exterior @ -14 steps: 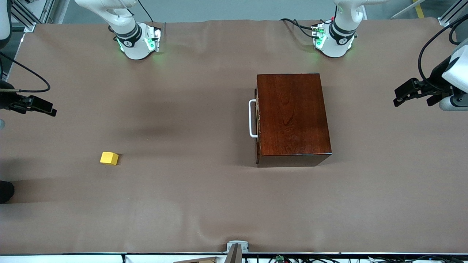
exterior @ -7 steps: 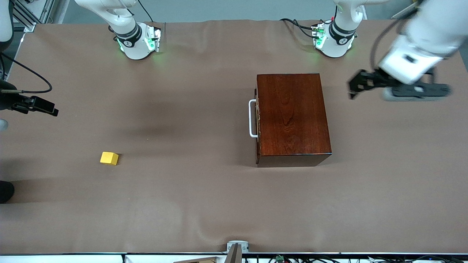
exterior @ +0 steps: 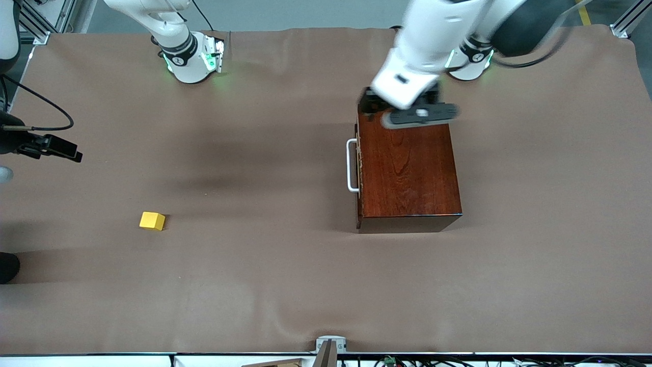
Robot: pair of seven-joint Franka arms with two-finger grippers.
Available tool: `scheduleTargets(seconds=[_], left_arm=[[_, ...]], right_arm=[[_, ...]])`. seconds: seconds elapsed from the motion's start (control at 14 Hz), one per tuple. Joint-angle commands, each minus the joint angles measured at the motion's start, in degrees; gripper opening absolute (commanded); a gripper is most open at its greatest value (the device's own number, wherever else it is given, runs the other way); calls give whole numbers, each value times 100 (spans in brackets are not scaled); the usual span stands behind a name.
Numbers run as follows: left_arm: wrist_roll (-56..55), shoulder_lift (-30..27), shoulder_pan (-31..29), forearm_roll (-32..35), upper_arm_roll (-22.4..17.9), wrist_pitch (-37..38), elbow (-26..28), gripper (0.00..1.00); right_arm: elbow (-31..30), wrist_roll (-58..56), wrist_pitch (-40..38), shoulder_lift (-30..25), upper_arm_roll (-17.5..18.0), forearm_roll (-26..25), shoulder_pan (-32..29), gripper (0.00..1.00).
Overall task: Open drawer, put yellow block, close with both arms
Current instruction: 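Reach the left gripper to the drawer handle while the right gripper reaches the cube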
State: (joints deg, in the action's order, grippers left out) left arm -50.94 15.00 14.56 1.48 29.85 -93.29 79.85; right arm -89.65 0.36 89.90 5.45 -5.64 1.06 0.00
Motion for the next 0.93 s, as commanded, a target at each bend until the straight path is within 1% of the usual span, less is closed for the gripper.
scheduleTargets(seconds=[0.0, 0.21, 0.36, 0.5, 0.57, 0.71, 0.85], left_arm=[[-294, 652, 756, 641, -49, 83, -602, 100], [-267, 1021, 1373, 1196, -49, 92, -620, 100], [-285, 1346, 1610, 1249, -84, 48, -698, 100], [-267, 1549, 1996, 1293, -442, 4, -769, 100], [-259, 1611, 2250, 1293, -723, -57, -769, 100], [-250, 1786, 2725, 1293, -1259, -57, -761, 100], [-232, 1997, 2981, 1293, -1577, -57, -769, 100]], right_arm=[[-202, -10, 142, -97, 1, 26, 0, 100], [-727, -19, 842, -79, 1, 35, -9, 100], [-1149, -27, 1527, -9, 1, 35, -18, 100], [-1493, -27, 2248, 184, 1, 35, -9, 100], [-1572, -27, 2556, 333, 1, 35, 0, 100], [-1573, -27, 2901, 675, 1, 35, 0, 100], [-1573, -1, 3077, 930, 1, 61, 18, 100]])
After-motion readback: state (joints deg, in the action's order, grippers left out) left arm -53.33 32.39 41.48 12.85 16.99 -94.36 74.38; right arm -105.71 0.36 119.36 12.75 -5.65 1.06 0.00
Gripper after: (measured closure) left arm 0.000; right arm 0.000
